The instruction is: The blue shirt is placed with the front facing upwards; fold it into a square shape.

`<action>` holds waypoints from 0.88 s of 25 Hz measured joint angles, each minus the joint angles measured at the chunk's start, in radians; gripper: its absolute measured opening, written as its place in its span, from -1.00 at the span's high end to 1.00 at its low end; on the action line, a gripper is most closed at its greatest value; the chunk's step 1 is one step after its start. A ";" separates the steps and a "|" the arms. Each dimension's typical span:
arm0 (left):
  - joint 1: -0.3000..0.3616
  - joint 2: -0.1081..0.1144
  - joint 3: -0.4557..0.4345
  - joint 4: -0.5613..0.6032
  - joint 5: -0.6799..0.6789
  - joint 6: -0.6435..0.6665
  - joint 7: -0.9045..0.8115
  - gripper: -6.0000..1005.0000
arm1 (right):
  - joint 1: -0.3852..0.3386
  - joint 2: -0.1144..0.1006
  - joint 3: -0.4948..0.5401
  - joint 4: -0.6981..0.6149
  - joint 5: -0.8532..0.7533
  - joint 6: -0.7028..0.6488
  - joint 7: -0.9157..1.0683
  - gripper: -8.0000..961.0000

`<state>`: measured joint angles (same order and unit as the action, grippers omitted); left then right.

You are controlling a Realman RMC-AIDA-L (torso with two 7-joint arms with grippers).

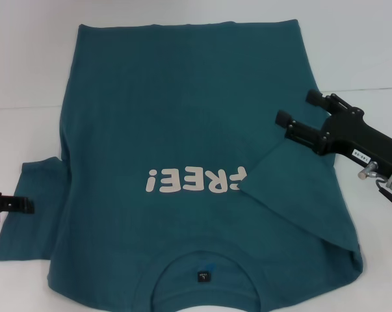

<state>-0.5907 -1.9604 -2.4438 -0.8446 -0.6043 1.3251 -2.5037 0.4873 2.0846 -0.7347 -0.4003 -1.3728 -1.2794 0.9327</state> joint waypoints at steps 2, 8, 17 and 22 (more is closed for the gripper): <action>0.000 0.000 0.001 0.012 0.000 -0.014 0.001 -0.65 | 0.000 0.000 0.000 0.000 0.000 0.000 0.000 -0.92; 0.002 -0.004 0.003 0.027 0.000 -0.053 0.001 -0.64 | -0.002 0.000 0.000 0.000 0.000 0.002 0.000 -0.92; 0.001 -0.005 0.003 0.054 0.002 -0.088 -0.002 -0.63 | -0.004 0.000 0.001 0.000 0.000 0.003 0.000 -0.92; 0.000 -0.005 0.003 0.062 0.003 -0.096 -0.002 -0.62 | -0.004 0.000 0.000 0.000 0.002 0.003 0.000 -0.92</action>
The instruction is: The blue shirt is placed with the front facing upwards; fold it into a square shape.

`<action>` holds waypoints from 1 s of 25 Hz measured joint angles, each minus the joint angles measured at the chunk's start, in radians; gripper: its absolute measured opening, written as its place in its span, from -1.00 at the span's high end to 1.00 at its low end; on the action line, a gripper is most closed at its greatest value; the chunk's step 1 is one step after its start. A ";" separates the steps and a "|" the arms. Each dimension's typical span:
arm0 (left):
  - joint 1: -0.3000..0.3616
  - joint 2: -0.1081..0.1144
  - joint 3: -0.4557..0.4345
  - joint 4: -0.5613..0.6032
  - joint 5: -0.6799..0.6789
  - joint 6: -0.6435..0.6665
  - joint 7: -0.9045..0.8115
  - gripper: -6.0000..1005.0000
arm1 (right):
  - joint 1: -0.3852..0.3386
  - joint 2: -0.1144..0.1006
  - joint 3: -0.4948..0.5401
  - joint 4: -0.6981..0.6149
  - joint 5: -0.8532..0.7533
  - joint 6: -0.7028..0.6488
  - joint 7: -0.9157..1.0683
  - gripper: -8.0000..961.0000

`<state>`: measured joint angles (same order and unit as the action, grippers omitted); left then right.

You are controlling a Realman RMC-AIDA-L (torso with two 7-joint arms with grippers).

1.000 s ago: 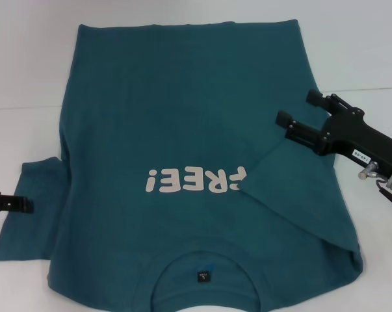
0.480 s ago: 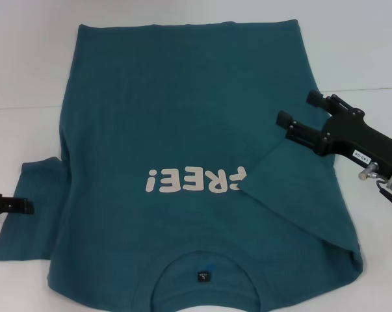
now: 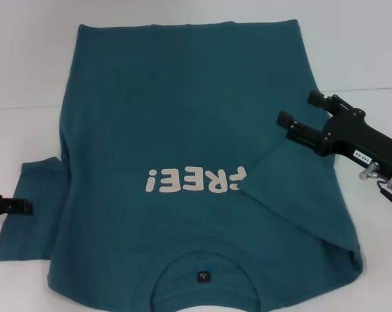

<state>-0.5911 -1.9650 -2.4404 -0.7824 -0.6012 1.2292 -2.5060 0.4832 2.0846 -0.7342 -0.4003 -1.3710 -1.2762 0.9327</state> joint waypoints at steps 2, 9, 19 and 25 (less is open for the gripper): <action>0.000 0.000 0.000 0.000 0.000 -0.003 0.000 -0.62 | 0.000 0.000 0.000 0.000 -0.001 0.000 0.000 -0.92; 0.001 -0.001 0.000 0.001 0.000 -0.010 0.002 -0.61 | 0.003 0.000 -0.001 0.000 -0.002 0.003 0.000 -0.92; 0.002 -0.002 -0.003 0.003 0.000 -0.025 -0.002 -0.60 | 0.005 0.000 -0.001 0.001 -0.002 0.011 0.000 -0.92; -0.002 -0.002 -0.001 0.010 0.000 -0.032 -0.003 -0.59 | 0.005 0.000 0.001 0.002 -0.001 0.011 0.000 -0.92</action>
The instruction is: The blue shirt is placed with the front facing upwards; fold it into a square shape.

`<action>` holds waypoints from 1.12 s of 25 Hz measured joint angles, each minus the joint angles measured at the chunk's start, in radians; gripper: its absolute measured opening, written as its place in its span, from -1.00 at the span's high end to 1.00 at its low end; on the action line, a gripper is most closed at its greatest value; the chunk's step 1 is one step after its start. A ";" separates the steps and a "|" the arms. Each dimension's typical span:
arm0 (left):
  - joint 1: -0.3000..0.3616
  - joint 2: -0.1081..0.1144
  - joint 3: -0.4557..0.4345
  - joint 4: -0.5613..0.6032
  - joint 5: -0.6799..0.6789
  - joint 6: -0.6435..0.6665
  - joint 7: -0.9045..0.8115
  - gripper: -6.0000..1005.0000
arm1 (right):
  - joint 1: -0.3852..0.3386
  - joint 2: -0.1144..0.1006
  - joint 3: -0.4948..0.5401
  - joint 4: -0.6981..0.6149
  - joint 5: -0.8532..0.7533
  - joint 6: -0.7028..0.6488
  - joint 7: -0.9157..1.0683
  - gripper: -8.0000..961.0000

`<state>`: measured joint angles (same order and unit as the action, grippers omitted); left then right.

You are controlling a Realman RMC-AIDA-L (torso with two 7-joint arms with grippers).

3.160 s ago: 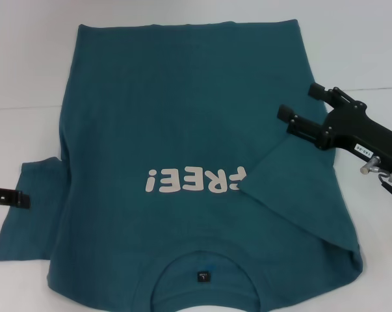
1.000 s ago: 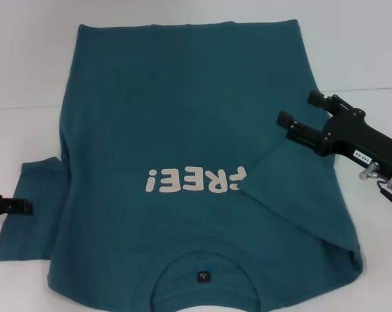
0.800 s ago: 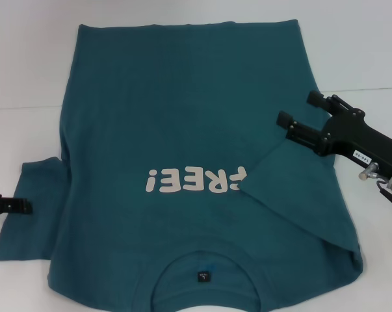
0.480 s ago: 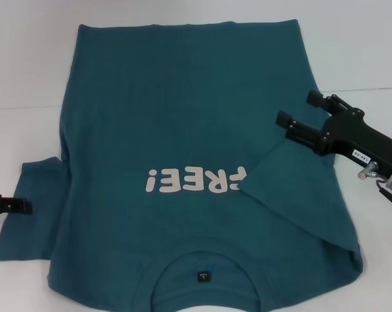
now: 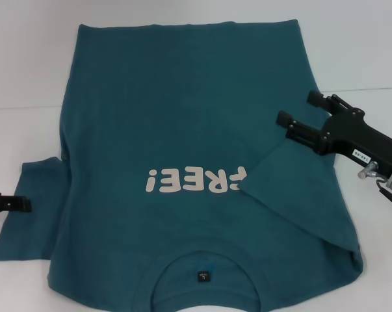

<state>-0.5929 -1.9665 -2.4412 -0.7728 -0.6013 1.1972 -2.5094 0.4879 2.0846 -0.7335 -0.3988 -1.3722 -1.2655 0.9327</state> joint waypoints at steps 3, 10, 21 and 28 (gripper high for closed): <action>-0.005 -0.001 0.000 0.009 0.000 -0.002 0.000 -0.58 | 0.000 0.000 0.003 0.000 0.001 0.000 0.000 -0.92; -0.008 -0.003 0.001 0.017 0.002 -0.006 0.000 -0.58 | 0.000 0.000 0.003 0.000 0.001 0.001 0.000 -0.92; -0.007 -0.006 0.001 0.017 0.010 -0.015 0.000 -0.56 | -0.001 0.000 0.005 0.001 0.004 0.002 0.000 -0.92; -0.006 -0.010 0.001 0.016 0.011 -0.019 0.000 -0.55 | -0.003 0.002 0.008 0.002 0.007 0.002 0.000 -0.92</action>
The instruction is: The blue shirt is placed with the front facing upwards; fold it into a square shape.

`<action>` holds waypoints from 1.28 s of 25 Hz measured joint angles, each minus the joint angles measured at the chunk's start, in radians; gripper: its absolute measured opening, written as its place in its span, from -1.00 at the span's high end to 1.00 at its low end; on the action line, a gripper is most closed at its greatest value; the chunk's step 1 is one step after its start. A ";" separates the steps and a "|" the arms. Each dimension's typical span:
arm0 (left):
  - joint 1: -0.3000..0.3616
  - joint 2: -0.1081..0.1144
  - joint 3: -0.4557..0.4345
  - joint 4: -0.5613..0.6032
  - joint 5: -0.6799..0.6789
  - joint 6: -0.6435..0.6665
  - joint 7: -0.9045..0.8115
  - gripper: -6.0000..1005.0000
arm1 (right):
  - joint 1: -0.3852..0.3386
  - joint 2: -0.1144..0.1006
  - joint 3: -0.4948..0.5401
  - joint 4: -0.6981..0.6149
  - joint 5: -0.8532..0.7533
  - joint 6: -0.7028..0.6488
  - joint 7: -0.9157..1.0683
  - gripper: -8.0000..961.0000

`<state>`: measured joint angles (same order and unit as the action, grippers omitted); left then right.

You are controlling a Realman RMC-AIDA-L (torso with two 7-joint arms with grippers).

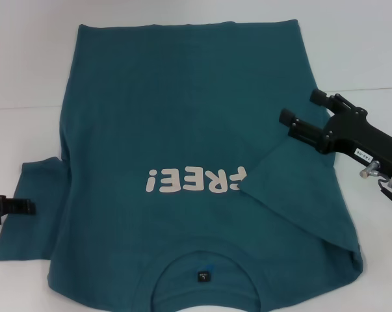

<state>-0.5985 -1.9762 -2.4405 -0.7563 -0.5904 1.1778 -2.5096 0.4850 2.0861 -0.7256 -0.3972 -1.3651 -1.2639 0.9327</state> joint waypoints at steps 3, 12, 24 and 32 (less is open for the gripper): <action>-0.002 -0.002 0.000 0.000 0.001 0.000 0.000 -0.55 | -0.001 0.000 0.000 0.000 0.000 0.000 0.000 -0.92; -0.010 -0.010 0.000 0.011 0.001 0.022 0.000 -0.54 | -0.002 0.000 0.000 0.000 0.000 -0.001 0.000 -0.92; -0.017 -0.011 -0.008 0.012 -0.001 0.029 -0.010 -0.52 | -0.004 0.000 -0.003 0.000 0.000 -0.001 0.000 -0.92; -0.014 -0.006 -0.009 0.012 0.001 0.025 -0.026 -0.51 | -0.005 0.000 -0.002 0.000 0.000 -0.002 0.000 -0.92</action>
<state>-0.6121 -1.9819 -2.4498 -0.7439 -0.5896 1.2032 -2.5357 0.4805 2.0861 -0.7274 -0.3973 -1.3653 -1.2654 0.9327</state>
